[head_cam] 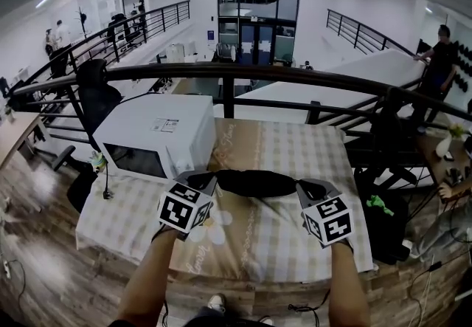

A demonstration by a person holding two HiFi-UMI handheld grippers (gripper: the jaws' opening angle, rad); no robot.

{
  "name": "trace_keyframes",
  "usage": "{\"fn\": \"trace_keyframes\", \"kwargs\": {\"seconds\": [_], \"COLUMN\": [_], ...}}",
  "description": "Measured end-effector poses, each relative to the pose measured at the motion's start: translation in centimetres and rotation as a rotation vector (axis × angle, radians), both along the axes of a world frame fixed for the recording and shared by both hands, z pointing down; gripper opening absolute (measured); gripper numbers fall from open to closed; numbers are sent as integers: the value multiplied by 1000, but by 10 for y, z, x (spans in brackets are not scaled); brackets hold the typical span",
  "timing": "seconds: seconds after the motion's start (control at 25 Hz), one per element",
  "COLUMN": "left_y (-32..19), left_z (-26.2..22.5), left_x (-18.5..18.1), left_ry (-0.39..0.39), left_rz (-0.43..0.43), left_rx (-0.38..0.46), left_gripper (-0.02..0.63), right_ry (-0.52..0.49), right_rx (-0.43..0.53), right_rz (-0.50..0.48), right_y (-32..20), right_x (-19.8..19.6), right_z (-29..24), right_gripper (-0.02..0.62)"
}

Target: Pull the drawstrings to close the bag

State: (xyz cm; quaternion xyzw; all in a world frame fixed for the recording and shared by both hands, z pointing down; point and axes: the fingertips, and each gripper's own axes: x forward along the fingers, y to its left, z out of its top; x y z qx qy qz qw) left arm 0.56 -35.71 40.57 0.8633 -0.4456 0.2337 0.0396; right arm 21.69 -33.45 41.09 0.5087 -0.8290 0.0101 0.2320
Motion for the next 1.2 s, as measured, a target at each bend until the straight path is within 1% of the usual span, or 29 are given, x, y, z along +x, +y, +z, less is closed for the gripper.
{"fn": "trace_keyframes", "kwargs": {"seconds": [0.28, 0.56, 0.76, 0.96, 1.2], "left_y": [-1, 0, 4, 6, 8], "left_z": [-39, -89, -119, -135, -132], "left_x": [-2, -2, -4, -8, -12], "left_ry": [12, 46, 81, 144, 181], "left_rz": [-17, -42, -67, -104, -157], "left_rx": [76, 175, 228, 248, 258], "left_gripper": [25, 25, 25, 25, 25], "right_ry": [-6, -3, -24, -63, -96], "right_rx": [89, 195, 274, 334, 346], "right_rz": [8, 15, 19, 29, 47], "right_y": [-2, 0, 6, 12, 11], "right_x": [-1, -1, -2, -5, -4], "right_z": [-46, -93, -127, -150, -148], "right_gripper": [21, 21, 21, 21, 21]}}
